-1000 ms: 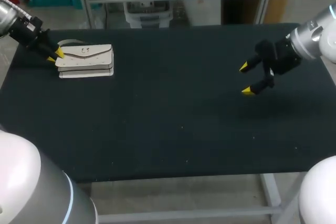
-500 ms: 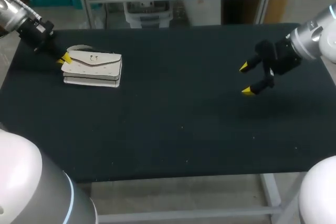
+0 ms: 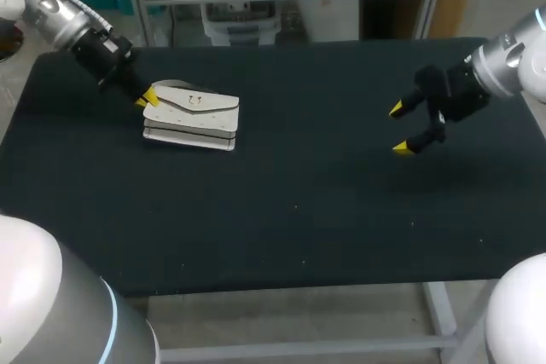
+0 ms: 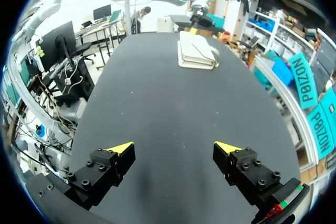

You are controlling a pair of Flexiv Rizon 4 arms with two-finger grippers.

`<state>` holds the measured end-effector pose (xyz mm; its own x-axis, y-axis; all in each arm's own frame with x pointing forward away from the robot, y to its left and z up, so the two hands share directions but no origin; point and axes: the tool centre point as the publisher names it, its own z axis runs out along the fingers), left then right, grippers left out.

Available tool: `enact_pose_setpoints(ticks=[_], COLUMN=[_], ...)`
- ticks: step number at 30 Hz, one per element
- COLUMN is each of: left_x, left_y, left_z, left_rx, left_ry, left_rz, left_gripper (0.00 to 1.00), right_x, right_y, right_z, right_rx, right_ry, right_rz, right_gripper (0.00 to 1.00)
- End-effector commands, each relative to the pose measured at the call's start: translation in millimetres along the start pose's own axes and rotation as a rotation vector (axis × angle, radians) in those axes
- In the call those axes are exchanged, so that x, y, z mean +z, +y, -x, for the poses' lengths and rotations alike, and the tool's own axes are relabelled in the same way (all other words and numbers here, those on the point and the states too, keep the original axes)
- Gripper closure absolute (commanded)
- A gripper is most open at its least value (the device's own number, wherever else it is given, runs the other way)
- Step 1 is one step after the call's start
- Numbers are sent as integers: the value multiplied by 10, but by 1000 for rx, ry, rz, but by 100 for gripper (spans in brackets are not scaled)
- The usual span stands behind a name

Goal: Pick up the bag, open it, inspect its contents, close it, and place it on the opposite side

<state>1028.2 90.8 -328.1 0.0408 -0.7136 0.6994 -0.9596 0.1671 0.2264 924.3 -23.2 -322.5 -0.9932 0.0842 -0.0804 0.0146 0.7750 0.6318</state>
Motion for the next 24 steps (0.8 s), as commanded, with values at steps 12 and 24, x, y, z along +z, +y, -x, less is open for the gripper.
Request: enact_pose_setpoints(ticks=[12,24], left_x=[875,875], left_y=[174,174], left_z=[-598,-598], left_rx=[-2,-2], left_ry=[56,56], left_rz=[-393,-393], left_gripper=[100,100], right_x=[7,7], right_y=[2,2], right_z=[4,4], right_rx=[0,0], right_ry=[1,1], right_rz=[-1,-1], right_gripper=[0,0])
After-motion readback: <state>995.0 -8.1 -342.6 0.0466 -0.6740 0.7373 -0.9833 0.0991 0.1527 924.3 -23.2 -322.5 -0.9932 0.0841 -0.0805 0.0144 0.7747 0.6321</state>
